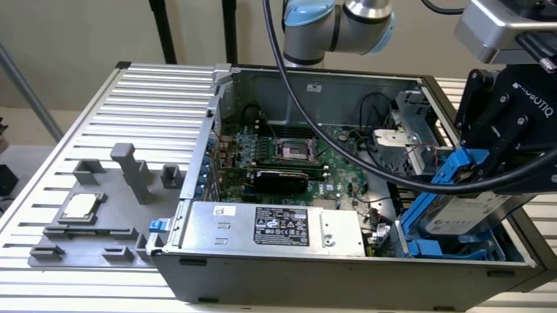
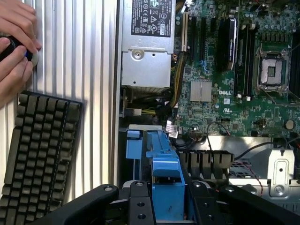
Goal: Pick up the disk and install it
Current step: 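Insert the disk into the insertion slot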
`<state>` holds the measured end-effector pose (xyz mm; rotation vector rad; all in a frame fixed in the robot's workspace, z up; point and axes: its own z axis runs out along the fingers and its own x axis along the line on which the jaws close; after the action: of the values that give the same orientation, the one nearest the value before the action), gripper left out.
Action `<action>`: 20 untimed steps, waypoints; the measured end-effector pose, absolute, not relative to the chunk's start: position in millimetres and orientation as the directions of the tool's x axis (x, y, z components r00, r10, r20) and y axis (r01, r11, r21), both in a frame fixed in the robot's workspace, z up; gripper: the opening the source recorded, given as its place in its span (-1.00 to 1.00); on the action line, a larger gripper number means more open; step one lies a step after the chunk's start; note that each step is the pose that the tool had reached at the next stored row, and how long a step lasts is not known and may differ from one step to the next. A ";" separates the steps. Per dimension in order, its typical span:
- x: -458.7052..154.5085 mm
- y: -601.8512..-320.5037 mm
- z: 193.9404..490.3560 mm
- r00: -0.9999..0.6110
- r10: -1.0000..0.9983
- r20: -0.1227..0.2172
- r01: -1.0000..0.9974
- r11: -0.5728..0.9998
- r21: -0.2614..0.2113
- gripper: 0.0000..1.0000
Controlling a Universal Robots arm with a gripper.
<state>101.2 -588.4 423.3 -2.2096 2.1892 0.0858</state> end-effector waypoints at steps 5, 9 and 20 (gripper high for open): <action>101.2 -588.8 419.2 0.011 -0.998 -0.062 -1.000 -0.012 0.019 -0.35; 101.3 -589.4 415.7 0.014 -0.998 -0.063 -1.000 -0.015 0.020 -0.35; 101.3 -589.9 408.8 0.020 -0.998 -0.066 -1.000 -0.021 0.022 -0.35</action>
<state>101.3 -589.9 408.8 -2.2211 2.1760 0.0975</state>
